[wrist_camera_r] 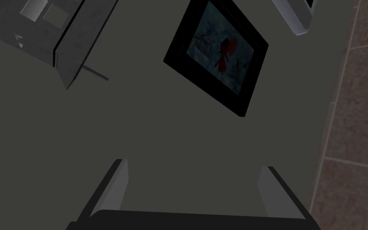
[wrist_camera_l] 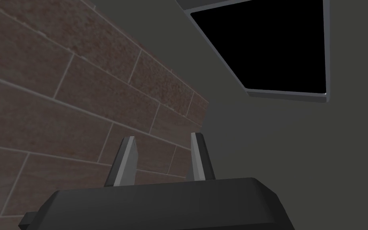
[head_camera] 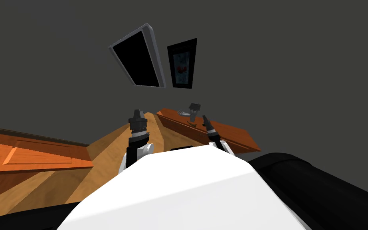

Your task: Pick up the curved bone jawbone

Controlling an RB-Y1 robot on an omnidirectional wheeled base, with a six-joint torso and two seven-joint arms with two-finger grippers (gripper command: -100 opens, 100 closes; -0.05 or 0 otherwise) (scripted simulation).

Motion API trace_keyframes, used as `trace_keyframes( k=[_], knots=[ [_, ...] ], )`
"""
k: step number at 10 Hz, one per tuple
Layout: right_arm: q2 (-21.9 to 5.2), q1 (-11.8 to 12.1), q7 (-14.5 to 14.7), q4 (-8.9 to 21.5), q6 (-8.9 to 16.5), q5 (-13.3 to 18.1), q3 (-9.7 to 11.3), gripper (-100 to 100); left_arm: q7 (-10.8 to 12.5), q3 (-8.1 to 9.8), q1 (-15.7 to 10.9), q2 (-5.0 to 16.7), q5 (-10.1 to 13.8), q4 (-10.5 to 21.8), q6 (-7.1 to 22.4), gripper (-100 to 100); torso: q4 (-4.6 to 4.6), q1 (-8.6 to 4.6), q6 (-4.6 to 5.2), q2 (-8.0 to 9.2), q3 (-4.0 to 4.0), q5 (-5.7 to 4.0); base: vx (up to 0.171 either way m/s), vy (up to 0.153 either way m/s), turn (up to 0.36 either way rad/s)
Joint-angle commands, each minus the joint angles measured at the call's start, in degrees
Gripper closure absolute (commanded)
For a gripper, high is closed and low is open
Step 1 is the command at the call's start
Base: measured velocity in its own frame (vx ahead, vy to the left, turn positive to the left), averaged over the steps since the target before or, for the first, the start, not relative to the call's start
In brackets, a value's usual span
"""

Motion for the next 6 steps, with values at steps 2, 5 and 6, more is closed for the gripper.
trace_keyframes(
  k=[2,5,6],
  knots=[
    [-2.3,0.7,1.2,4.0,0.2,2.2,0.6,-100,0.0,0.01,0.0,0.0,0.0,0.0,0.0,0,0.00,-0.15,0.01,0.00,0.00,-0.02,0.005,0.106,0.037],
    [-5.7,1.5,2.7,8.9,0.6,5.1,1.5,-100,0.0,0.00,0.0,0.0,0.0,0.0,0.0,0,-0.01,0.06,0.01,-0.07,-0.04,0.03,0.015,0.175,0.062],
    [-5.7,1.5,2.7,10.2,0.6,5.1,1.5,-100,0.0,0.00,0.0,0.0,0.0,0.0,0.0,0,0.00,0.02,0.00,-0.01,-0.01,0.01,-0.001,0.115,0.026]
  ],
)
